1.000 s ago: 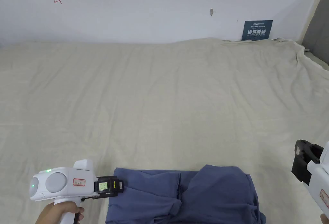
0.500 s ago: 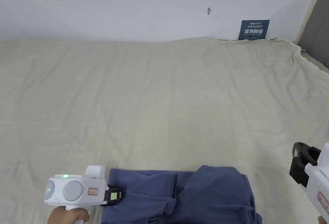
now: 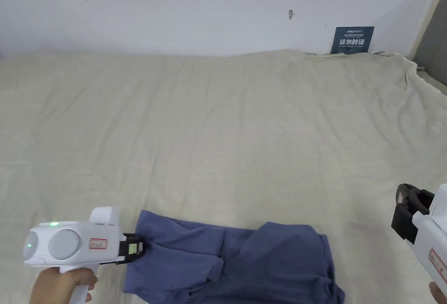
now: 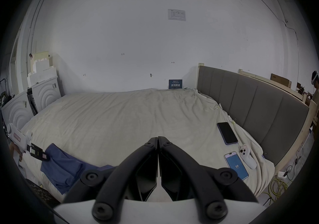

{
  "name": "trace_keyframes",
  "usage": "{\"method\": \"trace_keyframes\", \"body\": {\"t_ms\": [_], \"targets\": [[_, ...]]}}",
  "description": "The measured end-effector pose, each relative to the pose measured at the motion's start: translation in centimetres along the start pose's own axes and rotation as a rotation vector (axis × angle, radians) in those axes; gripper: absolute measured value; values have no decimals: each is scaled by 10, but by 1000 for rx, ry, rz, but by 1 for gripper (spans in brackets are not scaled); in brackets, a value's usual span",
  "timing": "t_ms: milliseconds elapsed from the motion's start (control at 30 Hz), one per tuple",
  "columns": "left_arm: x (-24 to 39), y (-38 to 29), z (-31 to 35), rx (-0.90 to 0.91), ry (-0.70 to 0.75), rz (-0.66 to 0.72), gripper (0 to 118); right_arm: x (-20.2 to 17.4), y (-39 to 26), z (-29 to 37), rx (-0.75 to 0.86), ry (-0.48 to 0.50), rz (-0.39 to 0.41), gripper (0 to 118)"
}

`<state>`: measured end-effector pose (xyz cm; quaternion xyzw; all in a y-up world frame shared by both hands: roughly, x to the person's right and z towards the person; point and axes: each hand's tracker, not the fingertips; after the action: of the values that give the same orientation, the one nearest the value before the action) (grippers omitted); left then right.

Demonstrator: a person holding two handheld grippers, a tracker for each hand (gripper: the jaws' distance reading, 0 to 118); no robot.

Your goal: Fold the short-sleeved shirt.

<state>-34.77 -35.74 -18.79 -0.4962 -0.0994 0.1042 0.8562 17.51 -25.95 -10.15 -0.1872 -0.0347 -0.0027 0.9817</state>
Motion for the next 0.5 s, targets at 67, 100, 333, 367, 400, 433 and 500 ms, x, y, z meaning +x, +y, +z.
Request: {"method": "trace_keyframes", "body": {"t_ms": [67,100,333,367,400,433,500], "targets": [[-15,2,13,-5,44,19,3,-2,1,0,1,5,3,0],[-24,2,19,-3,57,33,3,-2,1,0,1,7,3,0],[-49,2,53,-12,151,91,3,-8,0,0,-6,24,1,0],[-44,3,54,-18,154,95,3,-8,-1,0,-6,25,2,0],[-36,4,55,-21,155,91,3,-8,-1,0,-7,26,3,0],[-28,6,57,-25,149,79,3,-7,-1,0,-8,26,2,0],[-5,11,60,-21,89,72,3,-6,-2,0,-11,27,1,0]]}}
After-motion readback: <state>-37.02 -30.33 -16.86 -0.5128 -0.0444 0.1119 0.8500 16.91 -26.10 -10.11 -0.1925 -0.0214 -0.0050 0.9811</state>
